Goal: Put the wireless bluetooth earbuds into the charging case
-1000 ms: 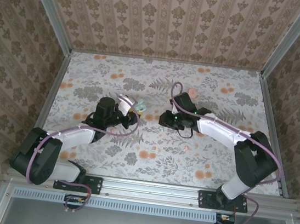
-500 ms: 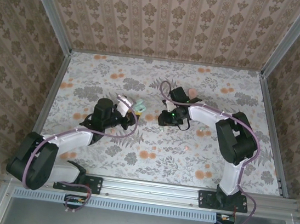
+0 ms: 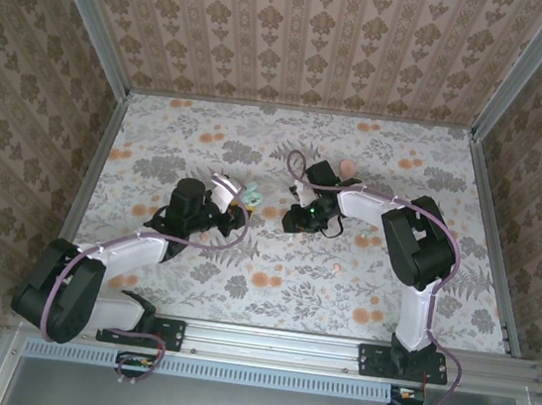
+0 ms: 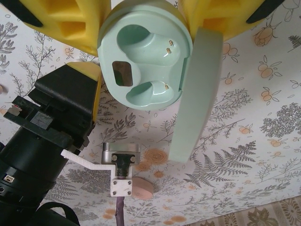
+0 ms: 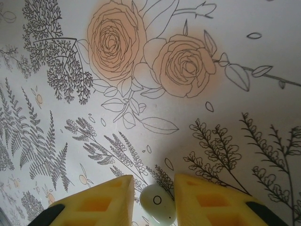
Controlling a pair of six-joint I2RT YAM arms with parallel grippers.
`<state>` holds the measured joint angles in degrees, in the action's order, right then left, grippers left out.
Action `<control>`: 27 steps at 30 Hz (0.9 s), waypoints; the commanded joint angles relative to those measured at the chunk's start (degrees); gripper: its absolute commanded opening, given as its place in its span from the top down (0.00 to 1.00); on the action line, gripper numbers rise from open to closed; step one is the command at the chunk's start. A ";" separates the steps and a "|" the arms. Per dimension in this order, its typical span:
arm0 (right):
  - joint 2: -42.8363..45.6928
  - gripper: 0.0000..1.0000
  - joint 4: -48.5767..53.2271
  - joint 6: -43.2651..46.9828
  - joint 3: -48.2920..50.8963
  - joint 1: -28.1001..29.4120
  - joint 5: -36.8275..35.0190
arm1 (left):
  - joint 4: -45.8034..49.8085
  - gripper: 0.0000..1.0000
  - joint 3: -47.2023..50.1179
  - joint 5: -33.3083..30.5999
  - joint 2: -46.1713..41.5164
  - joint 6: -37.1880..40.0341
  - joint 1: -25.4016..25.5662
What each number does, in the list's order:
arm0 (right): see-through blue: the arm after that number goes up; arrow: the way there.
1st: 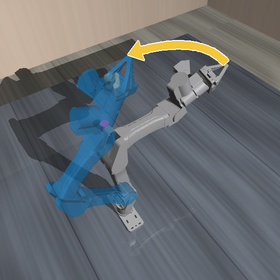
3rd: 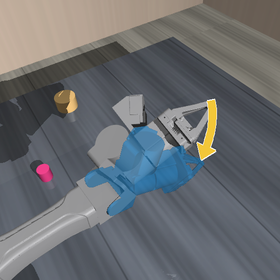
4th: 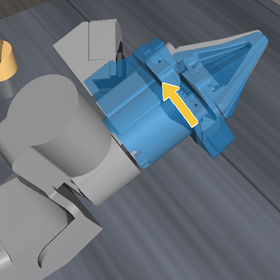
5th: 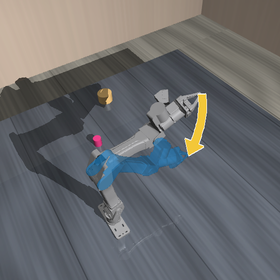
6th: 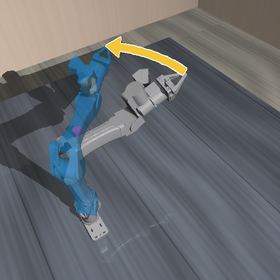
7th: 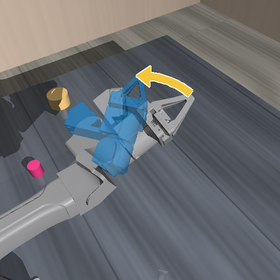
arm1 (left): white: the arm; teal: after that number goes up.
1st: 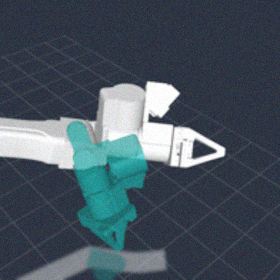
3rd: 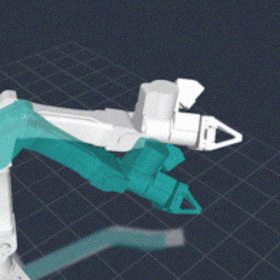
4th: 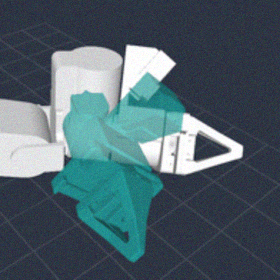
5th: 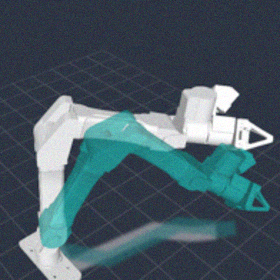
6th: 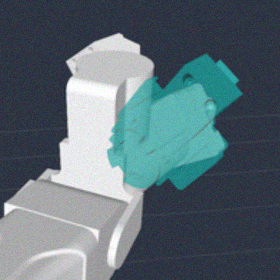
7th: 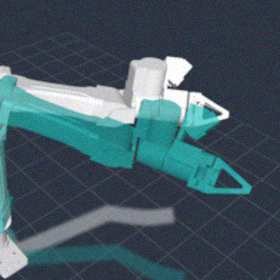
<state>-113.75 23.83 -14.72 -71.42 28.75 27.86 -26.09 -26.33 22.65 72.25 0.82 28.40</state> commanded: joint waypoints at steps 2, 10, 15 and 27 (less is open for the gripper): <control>2.12 0.71 -0.57 -0.86 2.65 0.12 1.68 | -0.21 0.88 0.14 0.64 -1.32 -1.00 -0.44; 3.77 0.69 -1.43 -2.33 5.32 0.76 1.34 | -0.51 0.88 0.05 0.72 -1.06 -1.27 -0.37; 3.52 0.69 -0.40 -2.54 5.41 1.62 -0.32 | -0.47 0.88 0.30 0.72 -1.25 -1.42 -0.26; 3.45 0.77 3.52 -5.17 4.44 5.14 -9.66 | -0.13 0.88 0.75 0.03 -2.02 -1.20 -0.28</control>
<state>-110.41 21.52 -18.28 -67.40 31.75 21.71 -26.04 -26.22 22.63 71.50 0.38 28.40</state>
